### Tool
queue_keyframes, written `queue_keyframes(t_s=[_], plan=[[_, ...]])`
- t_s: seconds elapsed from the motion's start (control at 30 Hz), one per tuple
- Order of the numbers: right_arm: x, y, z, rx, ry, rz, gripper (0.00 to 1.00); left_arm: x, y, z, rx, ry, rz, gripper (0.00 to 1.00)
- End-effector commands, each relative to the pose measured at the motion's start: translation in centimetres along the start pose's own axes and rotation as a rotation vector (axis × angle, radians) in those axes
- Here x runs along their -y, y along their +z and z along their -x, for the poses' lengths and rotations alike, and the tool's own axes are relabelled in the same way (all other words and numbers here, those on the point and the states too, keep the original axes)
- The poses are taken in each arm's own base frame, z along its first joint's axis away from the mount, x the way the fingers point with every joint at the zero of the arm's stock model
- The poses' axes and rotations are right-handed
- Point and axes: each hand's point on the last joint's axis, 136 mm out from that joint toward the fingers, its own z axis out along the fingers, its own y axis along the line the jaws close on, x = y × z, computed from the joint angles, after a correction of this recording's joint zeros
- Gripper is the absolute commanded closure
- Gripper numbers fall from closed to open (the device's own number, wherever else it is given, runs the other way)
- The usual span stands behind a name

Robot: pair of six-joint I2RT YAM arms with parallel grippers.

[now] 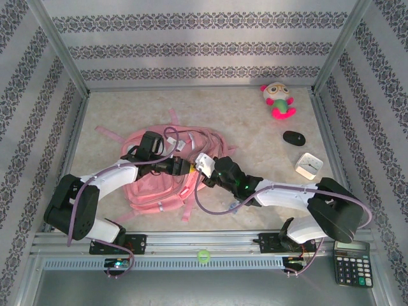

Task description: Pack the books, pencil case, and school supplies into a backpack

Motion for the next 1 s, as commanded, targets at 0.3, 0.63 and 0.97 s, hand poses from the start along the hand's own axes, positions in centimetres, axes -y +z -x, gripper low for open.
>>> queue_keyframes(t_s=[0.3,0.63,0.97], plan=[[0.5,-1.9,0.7,-0.043,0.199,0.113,0.98,-1.1,-0.5,-2.8,-0.126,-0.009,0.116,1.00],[-4.6,-2.9,1.0,-0.184,0.560,0.486,0.98,-2.2,-0.8,-2.6,-0.137,0.125,0.187,1.00],[-2.7,-0.1,0.2,-0.242,0.692,0.276,0.77,-0.7,-0.1,-3.0,-0.132,0.121,0.110,1.00]])
